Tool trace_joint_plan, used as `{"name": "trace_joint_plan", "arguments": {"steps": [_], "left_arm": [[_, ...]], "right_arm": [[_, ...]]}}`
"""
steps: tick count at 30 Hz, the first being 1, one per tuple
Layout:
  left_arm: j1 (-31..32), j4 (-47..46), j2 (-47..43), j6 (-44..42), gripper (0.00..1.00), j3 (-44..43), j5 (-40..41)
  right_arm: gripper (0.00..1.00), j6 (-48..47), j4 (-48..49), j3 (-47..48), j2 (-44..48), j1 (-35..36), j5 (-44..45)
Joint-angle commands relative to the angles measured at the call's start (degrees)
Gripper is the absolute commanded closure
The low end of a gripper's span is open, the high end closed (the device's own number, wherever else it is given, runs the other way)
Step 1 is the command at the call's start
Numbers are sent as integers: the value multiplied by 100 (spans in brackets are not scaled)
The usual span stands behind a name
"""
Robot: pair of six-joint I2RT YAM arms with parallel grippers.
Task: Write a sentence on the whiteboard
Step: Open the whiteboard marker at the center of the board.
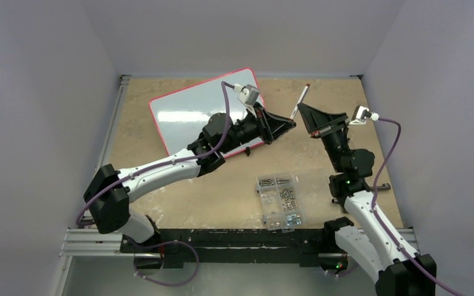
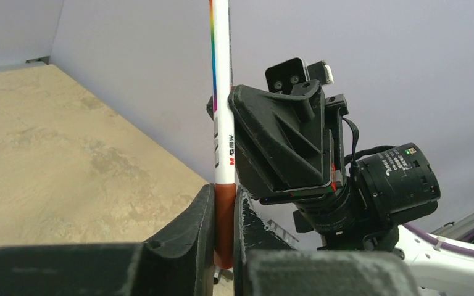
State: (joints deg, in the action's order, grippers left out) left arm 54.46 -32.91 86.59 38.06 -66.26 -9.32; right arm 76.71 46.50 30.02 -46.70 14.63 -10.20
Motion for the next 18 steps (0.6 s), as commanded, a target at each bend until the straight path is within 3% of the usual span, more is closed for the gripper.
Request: {"name": "trace_joint_plan", "arguments": {"steps": [1,7,13,18], "left_arm": [[-10,-99,-98,-212,100,-251,39],[-74,1654,-508,-1040,100,-759,-691],[-447,3056,-775,-1494,100,-1231,-1852],[-678,4216,-837,-2096,100,-1640,-2588]], "right_arm": [[100,-17,229,-15,185,38,-31],[100,-808,-550,346,158,39,-934],[78,-2576,-2325,1469,-142,40,-2162],[74,-3057,-2550,1875,-451,31,-2936]]}}
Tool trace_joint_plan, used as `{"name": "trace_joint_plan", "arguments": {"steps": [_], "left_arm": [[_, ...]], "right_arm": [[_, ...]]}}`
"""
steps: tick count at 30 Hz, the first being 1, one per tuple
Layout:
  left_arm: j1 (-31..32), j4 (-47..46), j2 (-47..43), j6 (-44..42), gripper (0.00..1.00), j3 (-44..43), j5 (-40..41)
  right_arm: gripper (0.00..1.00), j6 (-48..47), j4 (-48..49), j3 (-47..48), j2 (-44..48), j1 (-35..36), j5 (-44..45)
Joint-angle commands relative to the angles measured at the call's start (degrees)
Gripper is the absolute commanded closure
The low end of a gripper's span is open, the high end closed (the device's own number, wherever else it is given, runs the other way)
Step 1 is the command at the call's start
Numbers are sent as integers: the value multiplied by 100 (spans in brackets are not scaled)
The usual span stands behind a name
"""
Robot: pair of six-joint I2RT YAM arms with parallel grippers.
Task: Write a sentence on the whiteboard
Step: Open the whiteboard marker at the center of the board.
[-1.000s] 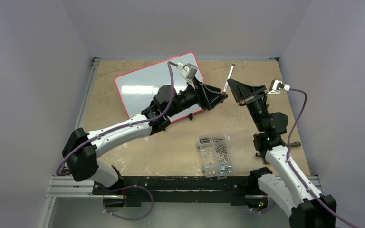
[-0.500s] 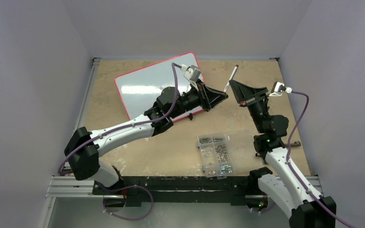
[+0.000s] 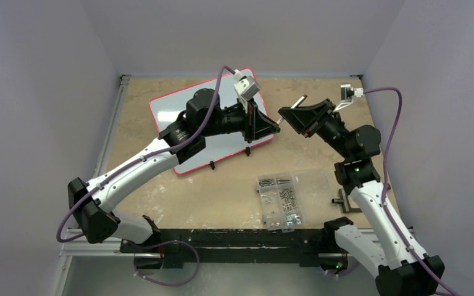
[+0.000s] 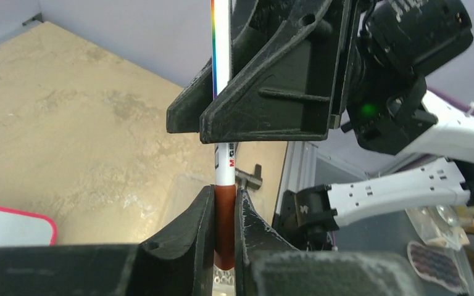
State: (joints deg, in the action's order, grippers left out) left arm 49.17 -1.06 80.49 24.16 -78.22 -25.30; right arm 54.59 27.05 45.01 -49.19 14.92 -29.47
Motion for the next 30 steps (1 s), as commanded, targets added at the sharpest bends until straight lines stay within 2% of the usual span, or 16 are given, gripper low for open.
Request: {"name": "trace_joint_plan", "arguments": {"steps": [1,6,11,14,16,17,21,22,24,25,27,30], "left_arm": [[-185,1224,-236,-848,100,-527,-1082],[-425,2078,-292,-1374,100,-869,-1471],[-543,2762,-273,-1922,100,-1124,-1513],[-660,2830,-234,-1937,100,-1174,-1667],[-669,2805,-219,-1912,100,-1194,-1697],[-669,2792,-204,-1896,100,-1208,-1710],[-671,2743,-154,-1838,100,-1212,-1726],[-672,2710,-158,-1814,89,-1186,-1671],[-669,2557,-229,-1729,58,-1029,-1513],[-667,2448,-280,-1684,47,-923,-1444],[-667,2226,-367,-1591,40,-699,-1370],[-671,1795,-500,-1379,39,-374,-1319]], "right_arm": [[74,-845,-587,435,-277,7,-1167],[78,-546,-69,499,-536,7,-1849],[80,-153,501,473,-800,7,-2562],[85,-69,635,420,-846,6,-2690],[97,-30,681,399,-847,11,-2718],[100,-25,682,398,-856,10,-2733],[100,-31,589,393,-840,9,-2639],[100,-47,536,394,-824,11,-2596],[100,-53,442,395,-789,9,-2447],[100,-39,393,382,-759,11,-2314],[100,33,390,349,-693,10,-2095],[100,348,651,241,-646,14,-1853]]}}
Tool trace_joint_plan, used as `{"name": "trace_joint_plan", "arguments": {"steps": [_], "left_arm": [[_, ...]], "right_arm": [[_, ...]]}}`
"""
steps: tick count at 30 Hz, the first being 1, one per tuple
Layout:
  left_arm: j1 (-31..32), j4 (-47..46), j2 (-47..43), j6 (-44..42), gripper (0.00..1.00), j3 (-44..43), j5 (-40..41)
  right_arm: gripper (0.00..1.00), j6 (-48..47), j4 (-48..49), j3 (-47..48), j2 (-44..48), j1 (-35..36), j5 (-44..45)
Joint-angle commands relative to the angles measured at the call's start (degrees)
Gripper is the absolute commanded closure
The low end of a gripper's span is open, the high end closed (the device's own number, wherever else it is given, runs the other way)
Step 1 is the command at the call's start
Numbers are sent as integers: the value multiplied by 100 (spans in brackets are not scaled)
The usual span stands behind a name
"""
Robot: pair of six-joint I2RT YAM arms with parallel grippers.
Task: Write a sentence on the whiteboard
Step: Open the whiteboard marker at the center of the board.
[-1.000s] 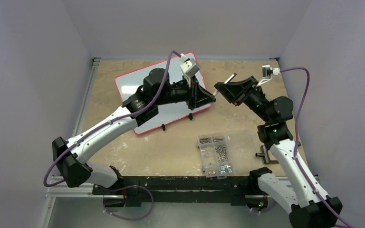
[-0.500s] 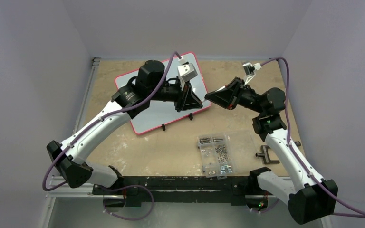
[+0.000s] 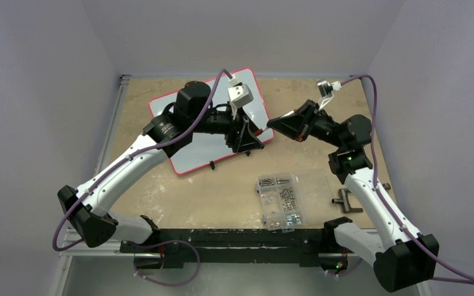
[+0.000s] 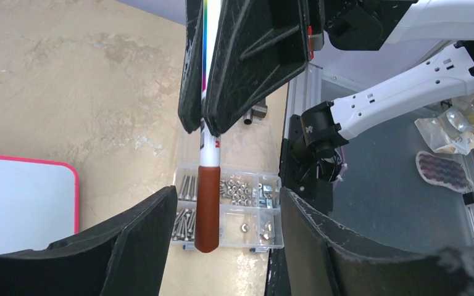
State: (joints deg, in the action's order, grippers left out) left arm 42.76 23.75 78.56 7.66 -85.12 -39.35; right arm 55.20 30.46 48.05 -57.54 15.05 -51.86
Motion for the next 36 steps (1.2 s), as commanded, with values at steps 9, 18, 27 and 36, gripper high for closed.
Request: {"name": "trace_joint_plan", "arguments": {"steps": [9,18,27,36], "left_arm": [[-31,-2145,-513,1005,48,997,240],[-28,-2568,-418,1163,82,983,268],[-29,-1856,-437,867,100,726,-32],[-25,-920,-319,469,100,211,-419]], "right_arm": [[100,1068,1063,-296,123,-3,598],[100,1108,1079,-357,155,-2,578],[71,783,1006,-309,119,-2,264],[54,167,487,-10,-29,-2,-138]]}}
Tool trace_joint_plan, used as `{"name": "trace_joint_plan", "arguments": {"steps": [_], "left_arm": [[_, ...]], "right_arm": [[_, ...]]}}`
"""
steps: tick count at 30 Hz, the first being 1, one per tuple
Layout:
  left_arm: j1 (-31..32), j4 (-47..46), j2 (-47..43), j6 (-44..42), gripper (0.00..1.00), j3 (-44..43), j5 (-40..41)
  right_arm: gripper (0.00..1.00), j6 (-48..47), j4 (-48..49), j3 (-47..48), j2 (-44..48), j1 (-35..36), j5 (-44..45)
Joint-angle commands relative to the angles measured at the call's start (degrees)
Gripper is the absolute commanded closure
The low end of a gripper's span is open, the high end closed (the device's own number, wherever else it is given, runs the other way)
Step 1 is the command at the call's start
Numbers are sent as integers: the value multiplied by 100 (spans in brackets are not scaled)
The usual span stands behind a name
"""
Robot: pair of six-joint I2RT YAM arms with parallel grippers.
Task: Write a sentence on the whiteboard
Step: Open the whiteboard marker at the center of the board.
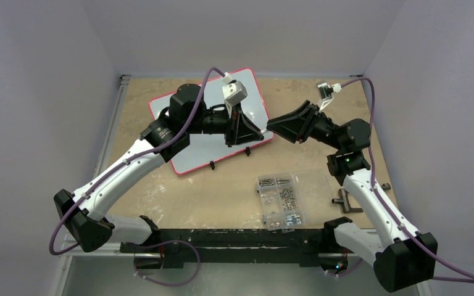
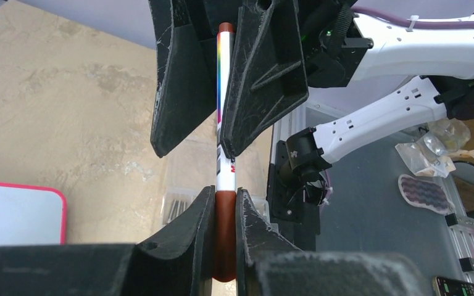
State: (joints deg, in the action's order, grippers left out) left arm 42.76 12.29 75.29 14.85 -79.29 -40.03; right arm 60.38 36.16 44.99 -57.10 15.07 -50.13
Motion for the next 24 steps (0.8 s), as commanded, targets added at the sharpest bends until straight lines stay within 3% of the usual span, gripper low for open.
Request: {"name": "trace_joint_plan", "arguments": {"steps": [1,12,24], "left_arm": [[-28,248,32,-254,100,-403,-401],[-31,551,423,-386,100,-852,-523],[-31,589,687,-414,100,-1091,-579]], "right_arm": [[54,-367,-90,307,-99,-6,-346],[61,-395,-106,349,-211,38,-582],[80,-325,-109,405,-410,146,-685]]}}
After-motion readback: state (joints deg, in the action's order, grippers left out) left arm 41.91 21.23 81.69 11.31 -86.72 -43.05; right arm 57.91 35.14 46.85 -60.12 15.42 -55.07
